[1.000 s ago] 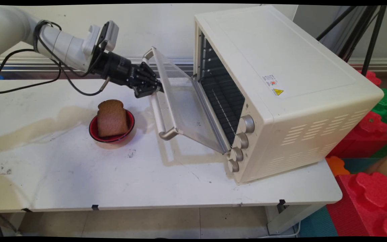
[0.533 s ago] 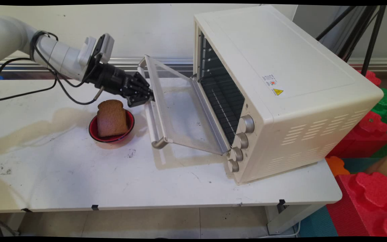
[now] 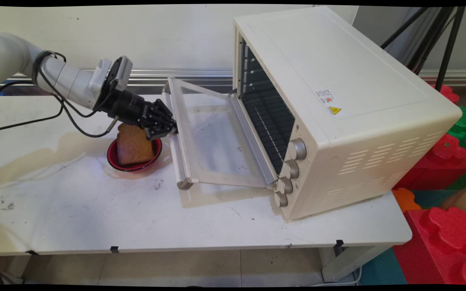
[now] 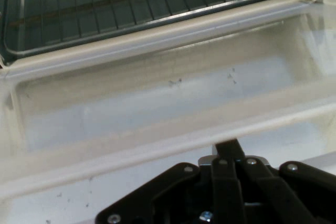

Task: Open the oven

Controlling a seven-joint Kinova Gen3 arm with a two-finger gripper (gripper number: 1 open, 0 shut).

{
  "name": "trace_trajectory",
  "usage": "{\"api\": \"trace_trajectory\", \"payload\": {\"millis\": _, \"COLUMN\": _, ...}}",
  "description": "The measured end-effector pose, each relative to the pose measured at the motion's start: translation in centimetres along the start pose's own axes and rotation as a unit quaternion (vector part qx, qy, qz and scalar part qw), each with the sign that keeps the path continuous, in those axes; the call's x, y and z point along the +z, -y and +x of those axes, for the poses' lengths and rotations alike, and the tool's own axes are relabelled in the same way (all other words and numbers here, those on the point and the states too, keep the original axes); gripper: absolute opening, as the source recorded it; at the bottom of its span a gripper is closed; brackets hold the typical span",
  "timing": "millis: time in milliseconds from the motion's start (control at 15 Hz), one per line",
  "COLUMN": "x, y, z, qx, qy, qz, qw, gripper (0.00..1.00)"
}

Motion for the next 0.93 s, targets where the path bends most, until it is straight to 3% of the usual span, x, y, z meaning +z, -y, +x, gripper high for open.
{"api": "trace_trajectory", "payload": {"millis": 667, "x": -1.1, "y": -0.3, "z": -2.1, "qx": 0.002, "qy": 0.01, "qz": -0.001, "qw": 0.9999, "gripper": 0.0}}
{"api": "trace_trajectory", "payload": {"millis": 933, "x": -2.9, "y": -0.6, "z": -2.9, "qx": 0.003, "qy": 0.008, "qz": 0.004, "qw": 1.0, "gripper": 0.0}}
